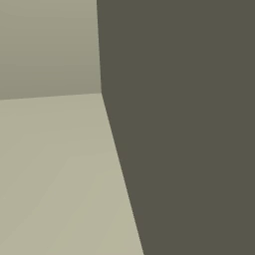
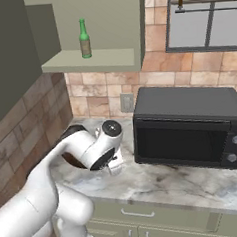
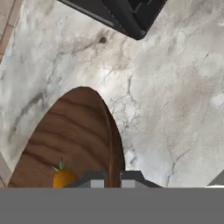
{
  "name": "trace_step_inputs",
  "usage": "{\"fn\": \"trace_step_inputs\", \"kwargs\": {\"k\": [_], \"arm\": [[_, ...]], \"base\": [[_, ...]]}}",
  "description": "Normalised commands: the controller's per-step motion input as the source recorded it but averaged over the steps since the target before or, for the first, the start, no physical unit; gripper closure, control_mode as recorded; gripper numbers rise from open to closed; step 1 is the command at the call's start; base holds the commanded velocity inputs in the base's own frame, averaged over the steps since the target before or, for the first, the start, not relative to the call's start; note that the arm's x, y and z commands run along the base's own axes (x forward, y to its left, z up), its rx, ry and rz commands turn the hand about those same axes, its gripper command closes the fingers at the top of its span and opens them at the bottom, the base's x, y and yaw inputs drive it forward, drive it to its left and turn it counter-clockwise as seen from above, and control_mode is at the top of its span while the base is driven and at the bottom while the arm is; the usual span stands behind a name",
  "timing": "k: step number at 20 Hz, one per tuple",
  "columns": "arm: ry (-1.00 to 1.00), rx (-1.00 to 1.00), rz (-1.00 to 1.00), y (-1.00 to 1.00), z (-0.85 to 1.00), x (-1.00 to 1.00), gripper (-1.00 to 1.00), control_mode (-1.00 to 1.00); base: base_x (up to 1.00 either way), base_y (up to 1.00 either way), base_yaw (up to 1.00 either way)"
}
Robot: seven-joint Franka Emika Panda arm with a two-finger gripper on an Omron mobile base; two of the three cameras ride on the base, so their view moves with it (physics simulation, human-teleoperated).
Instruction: Pick the carrot from the cabinet and place it in the bowl. Then pick the bowl and place it in the sink. Then turn on the sink facuet.
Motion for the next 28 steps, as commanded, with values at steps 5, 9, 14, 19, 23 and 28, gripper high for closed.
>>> {"fn": "trace_step_inputs", "kwargs": {"k": [5,9,14,19,23,28], "arm": [[0.0,0.04,-0.18,-0.03,1.0,-0.8,1.0,-1.0],[-0.07,0.01,-0.13,-0.05,1.0,-0.78,1.0,-1.0],[-0.12,0.01,-0.03,-0.14,1.0,-0.82,1.0,-1.0],[-0.15,0.0,0.01,-0.21,1.0,-0.76,1.0,-1.0],[-0.18,0.0,0.06,-0.19,1.0,-0.49,1.0,-1.0],[-0.11,-0.05,0.09,-0.09,0.87,-0.2,1.0,-1.0]], "base": [[0.0,0.0,0.0],[0.0,0.0,0.0],[0.0,0.0,0.0],[0.0,0.0,0.0],[0.0,0.0,0.0],[0.0,0.0,0.0]]}}
